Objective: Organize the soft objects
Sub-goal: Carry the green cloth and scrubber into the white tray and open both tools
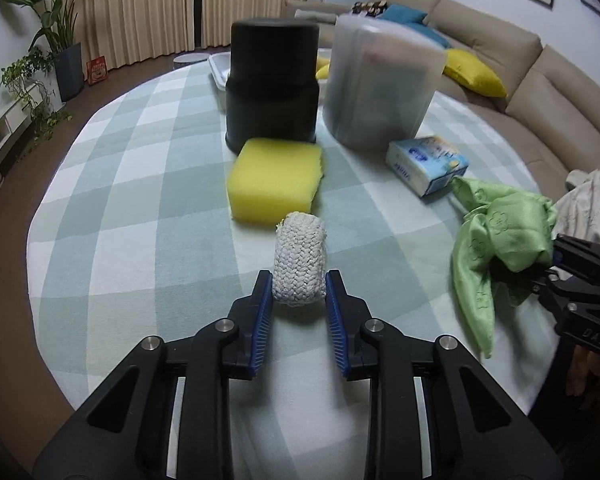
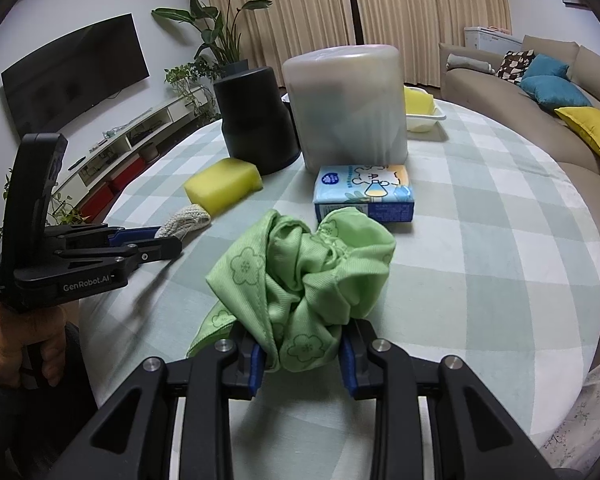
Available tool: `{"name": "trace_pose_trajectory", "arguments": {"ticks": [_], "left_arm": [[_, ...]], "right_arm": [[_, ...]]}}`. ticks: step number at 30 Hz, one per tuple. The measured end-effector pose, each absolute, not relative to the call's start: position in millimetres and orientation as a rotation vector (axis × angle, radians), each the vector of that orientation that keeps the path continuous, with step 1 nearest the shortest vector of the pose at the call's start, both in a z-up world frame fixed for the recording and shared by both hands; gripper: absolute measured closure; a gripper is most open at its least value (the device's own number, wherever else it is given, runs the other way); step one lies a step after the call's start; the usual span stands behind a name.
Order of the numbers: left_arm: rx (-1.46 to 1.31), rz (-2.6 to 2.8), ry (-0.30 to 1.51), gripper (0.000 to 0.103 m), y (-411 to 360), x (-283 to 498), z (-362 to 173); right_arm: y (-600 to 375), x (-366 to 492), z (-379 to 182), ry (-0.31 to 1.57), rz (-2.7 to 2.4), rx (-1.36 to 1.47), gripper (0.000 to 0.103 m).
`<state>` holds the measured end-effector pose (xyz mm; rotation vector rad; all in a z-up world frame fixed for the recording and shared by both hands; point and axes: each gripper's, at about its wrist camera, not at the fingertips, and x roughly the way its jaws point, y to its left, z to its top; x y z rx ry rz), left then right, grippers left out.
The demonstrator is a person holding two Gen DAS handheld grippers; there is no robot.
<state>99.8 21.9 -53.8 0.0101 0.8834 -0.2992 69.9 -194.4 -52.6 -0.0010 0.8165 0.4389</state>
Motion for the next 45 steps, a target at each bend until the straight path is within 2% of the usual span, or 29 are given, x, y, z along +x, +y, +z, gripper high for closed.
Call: {"name": "trace_pose_trajectory", "arguments": {"ticks": [10, 20, 26, 33, 40, 45], "left_arm": [[-0.053, -0.341, 0.848, 0.079, 23.8, 74.9, -33.6], [-0.052, -0.331, 0.723, 0.079, 60.7, 105.2, 42.7], [-0.003, -0.312, 0.687, 0.079, 79.6, 162.4, 82.0], [0.11, -0.31, 0.716, 0.079, 69.4, 256.1, 110.8], [0.241, -0.331, 0.788, 0.079, 42.1, 341.8, 107.9], [0.324, -0.394, 0.899, 0.079, 15.9, 393.5, 80.7]], "right_arm": [[-206.3, 61.4, -40.3, 0.817, 0.445, -0.004, 0.071], [-270.8, 92.9, 17.3, 0.761, 0.366, 0.001, 0.071], [-309.3, 138.2, 63.3, 0.705, 0.305, -0.057, 0.071], [-321.4, 229.7, 105.0, 0.701, 0.292, -0.125, 0.071], [-286.3, 336.3, 136.2, 0.753, 0.341, -0.206, 0.071], [-245.9, 403.4, 140.1, 0.816, 0.4, -0.288, 0.071]]}}
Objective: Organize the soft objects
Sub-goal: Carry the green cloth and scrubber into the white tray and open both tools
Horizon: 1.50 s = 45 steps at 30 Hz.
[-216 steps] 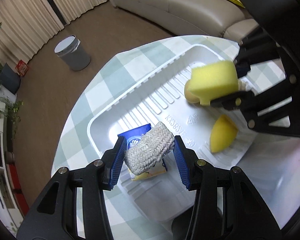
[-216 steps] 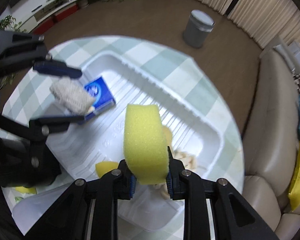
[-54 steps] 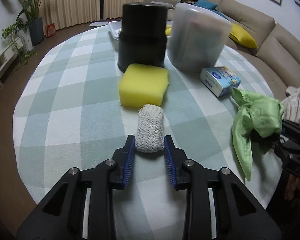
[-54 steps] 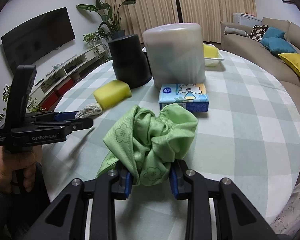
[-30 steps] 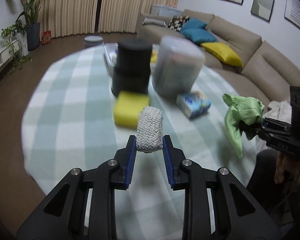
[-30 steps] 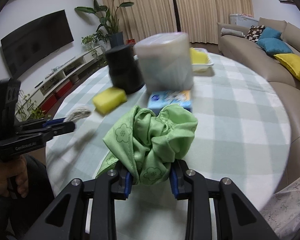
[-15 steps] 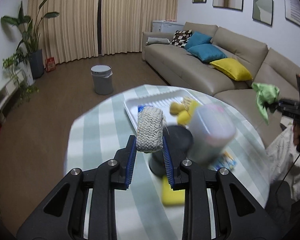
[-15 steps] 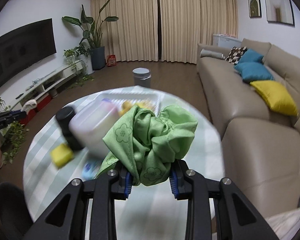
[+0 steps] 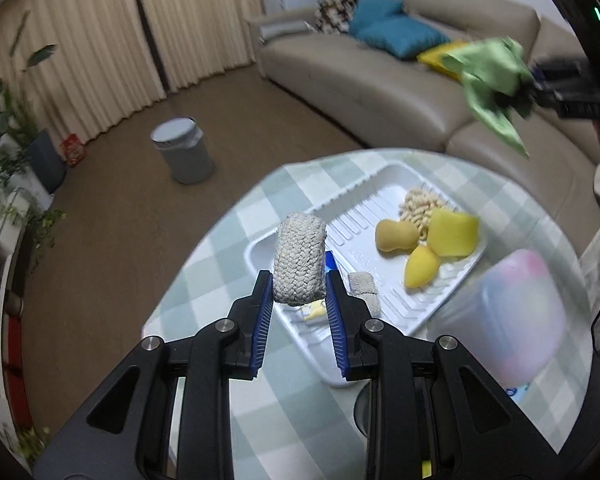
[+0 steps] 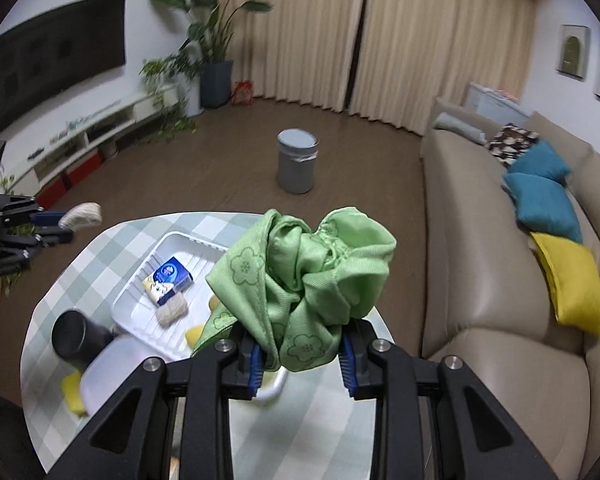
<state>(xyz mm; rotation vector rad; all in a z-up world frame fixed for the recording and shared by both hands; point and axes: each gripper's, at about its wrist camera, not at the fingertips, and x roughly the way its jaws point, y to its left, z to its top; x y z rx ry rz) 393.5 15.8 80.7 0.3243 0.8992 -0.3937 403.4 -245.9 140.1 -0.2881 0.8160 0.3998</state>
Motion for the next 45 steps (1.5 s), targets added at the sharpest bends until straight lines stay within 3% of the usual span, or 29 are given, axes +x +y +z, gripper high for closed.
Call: {"name": "trace_pose_trajectory", "arguments": {"ticks": [12, 24, 26, 28, 30, 34, 38, 45], "left_arm": [[0.446, -0.468, 1.085, 0.078, -32.8, 443.3, 2.7], [0.409, -0.456, 1.125, 0.075, -38.8, 450.4, -16.8], [0.406, -0.447, 1.121, 0.069, -38.0, 449.9, -15.2], [0.386, -0.434, 1.108, 0.05, -33.6, 450.6, -10.8], [0.366, -0.418, 1.084, 0.041, -29.4, 450.3, -3.9], [0.337, -0.408, 1.062, 0.036, -23.7, 448.0, 7.0], [0.31, -0.402, 1.033, 0.034, -16.6, 440.7, 19.5], [0.213, -0.37, 0.923, 0.026, 14.4, 404.5, 59.3]], "right_arm": [[-162.5, 480.4, 38.6, 1.108, 0.532, -0.431, 0.071], [-170.8, 499.8, -11.5, 1.198, 0.535, -0.333, 0.064], [-171.7, 499.8, -13.6, 1.204, 0.54, -0.318, 0.058], [-172.9, 498.8, -13.4, 1.202, 0.542, -0.312, 0.052], [-175.2, 497.5, -11.3, 1.192, 0.533, -0.305, 0.046], [-180.2, 494.9, -6.2, 1.184, 0.532, -0.281, 0.036], [-188.3, 489.3, 5.4, 1.159, 0.536, -0.241, 0.019], [-215.5, 472.4, 37.3, 1.086, 0.516, -0.134, 0.011]]}}
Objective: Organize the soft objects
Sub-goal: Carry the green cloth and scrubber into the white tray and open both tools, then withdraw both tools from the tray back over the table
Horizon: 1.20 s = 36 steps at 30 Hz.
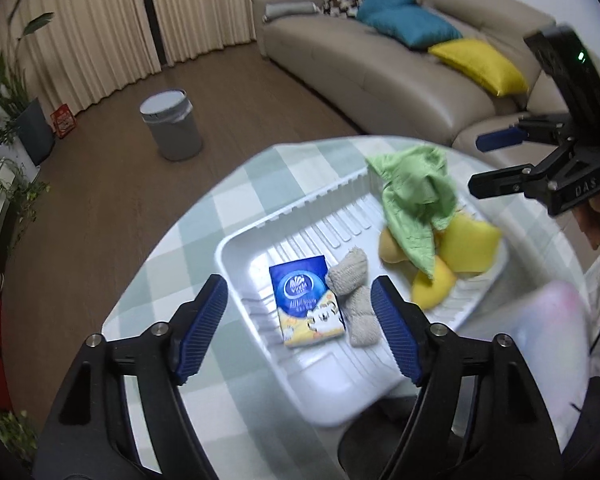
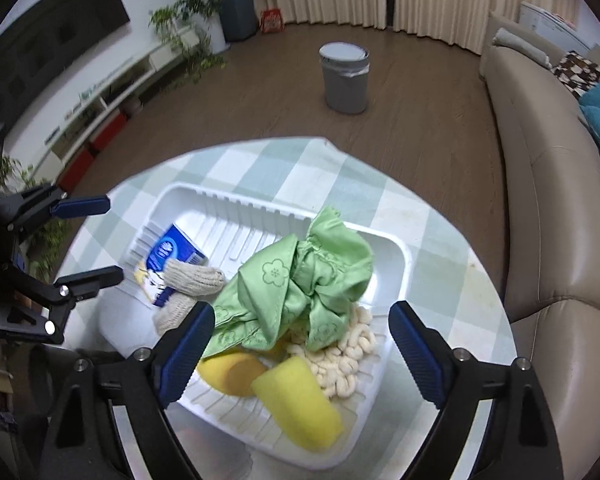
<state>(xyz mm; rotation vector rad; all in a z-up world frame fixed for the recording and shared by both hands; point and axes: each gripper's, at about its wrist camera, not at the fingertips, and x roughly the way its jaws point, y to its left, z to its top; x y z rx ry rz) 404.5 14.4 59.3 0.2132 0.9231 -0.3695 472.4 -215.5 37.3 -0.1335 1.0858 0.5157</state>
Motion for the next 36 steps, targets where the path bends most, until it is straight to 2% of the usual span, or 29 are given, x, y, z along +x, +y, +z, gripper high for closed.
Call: {"name": "trace_pose_trajectory", "arguments": {"ticks": [3, 5, 7, 14, 20, 25, 30, 36], "left_arm": [[0.162, -0.36, 0.865, 0.015, 29.7, 375.2, 73.9], [0.129, -0.357, 0.827, 0.012, 39.1, 351.4, 80.7], [0.104, -0.344, 0.788, 0.0, 47.5, 324.3, 85.1], [0.033, -0.303, 0.665, 0.0, 68.5, 233.3, 91.1], [0.031, -0.278, 0.569, 0.0, 61.4, 156.4, 63.4], [-0.065, -0.258, 0.685, 0.0, 51.6, 125.1, 14.2], [-0.079, -0.223, 0.79, 0.0, 39.0, 118.4, -23.5], [-0.045, -0.184, 0.769, 0.0, 40.9, 116.3, -31.8]], "right_arm": [[-235.4, 452.7, 55.2, 1.039, 0.515, -0.059, 0.01], [-248.6, 436.3, 65.8, 0.998, 0.51, -0.023, 0.002], [-266.6, 412.2, 74.2, 0.955, 0.506, 0.017, 0.0], [-307.8, 317.0, 81.0, 0.826, 0.383, -0.003, 0.0], [-306.9, 219.6, 66.7, 0.703, 0.382, 0.006, 0.0], [-284.2, 147.6, 31.0, 0.628, 0.369, 0.016, 0.0], [-248.7, 108.9, -7.8, 0.657, 0.347, 0.035, 0.0], [-217.9, 120.9, -38.7, 0.785, 0.319, 0.017, 0.0]]}}
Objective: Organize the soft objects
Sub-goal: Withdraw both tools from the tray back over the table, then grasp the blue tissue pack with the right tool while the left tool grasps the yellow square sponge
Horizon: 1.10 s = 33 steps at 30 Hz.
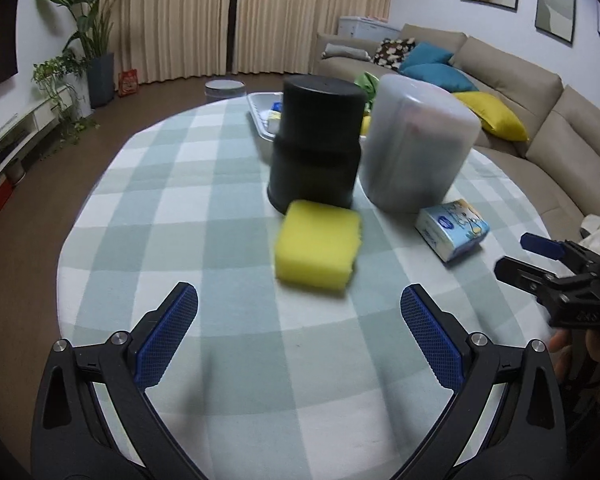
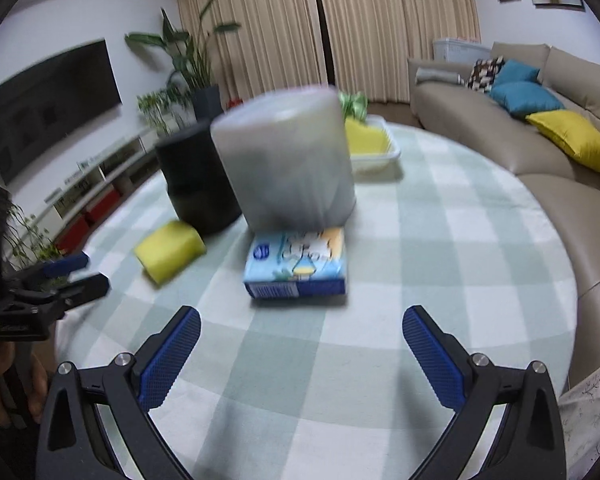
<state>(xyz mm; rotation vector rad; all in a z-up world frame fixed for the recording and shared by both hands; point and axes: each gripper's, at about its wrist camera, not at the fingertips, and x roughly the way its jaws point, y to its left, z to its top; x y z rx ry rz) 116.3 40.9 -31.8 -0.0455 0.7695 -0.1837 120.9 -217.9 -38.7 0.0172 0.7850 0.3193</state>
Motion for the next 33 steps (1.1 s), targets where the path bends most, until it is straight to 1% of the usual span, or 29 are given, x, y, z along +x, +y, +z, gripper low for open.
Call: {"name": "trace_pose_trajectory", "arguments": {"ticks": [6, 15, 18, 19, 21, 22, 23, 24, 25, 30, 33], "left_arm": [[-0.049, -0.161, 0.788, 0.0, 45.8, 117.4, -39.3], [-0.017, -0.147, 0.791, 0.0, 39.9, 119.0, -39.7], [-0.012, -0.143, 0.796, 0.0, 39.8, 118.9, -40.7], [-0.012, -0.142, 0.796, 0.0, 39.8, 119.0, -40.7], [-0.012, -0.142, 0.796, 0.0, 39.9, 118.7, -40.9], [-0.012, -0.141, 0.796, 0.0, 39.9, 118.6, -40.8], [-0.012, -0.142, 0.795, 0.0, 40.0, 118.7, -40.7], [-0.012, -0.142, 0.792, 0.0, 40.1, 118.2, -40.4], [-0.012, -0.141, 0.79, 0.0, 40.1, 118.0, -40.1], [-0.04, -0.154, 0.793, 0.0, 40.5, 121.0, -38.6], [-0.032, -0.141, 0.796, 0.0, 38.8, 129.4, -34.9]], "right_arm": [[-215.0, 143.3, -48.6, 0.825, 0.28, 0.06, 0.0], [-190.8, 167.3, -49.3, 0.835, 0.297, 0.004, 0.0], [-188.3, 179.0, -55.5, 0.886, 0.271, -0.006, 0.0], [-189.5, 185.3, -62.6, 0.942, 0.246, 0.002, 0.0], [-189.4, 184.4, -63.4, 0.936, 0.235, -0.018, 0.001], [-187.9, 183.0, -64.5, 0.944, 0.226, -0.038, 0.002], [-186.7, 179.8, -63.8, 0.934, 0.205, -0.066, 0.01], [-187.3, 176.9, -63.0, 0.923, 0.194, -0.075, 0.015], [-188.7, 174.3, -61.6, 0.913, 0.188, -0.077, 0.026], [-198.0, 166.1, -58.9, 0.904, 0.218, -0.028, 0.027], [-210.5, 147.5, -53.1, 0.866, 0.216, 0.019, 0.027]]}}
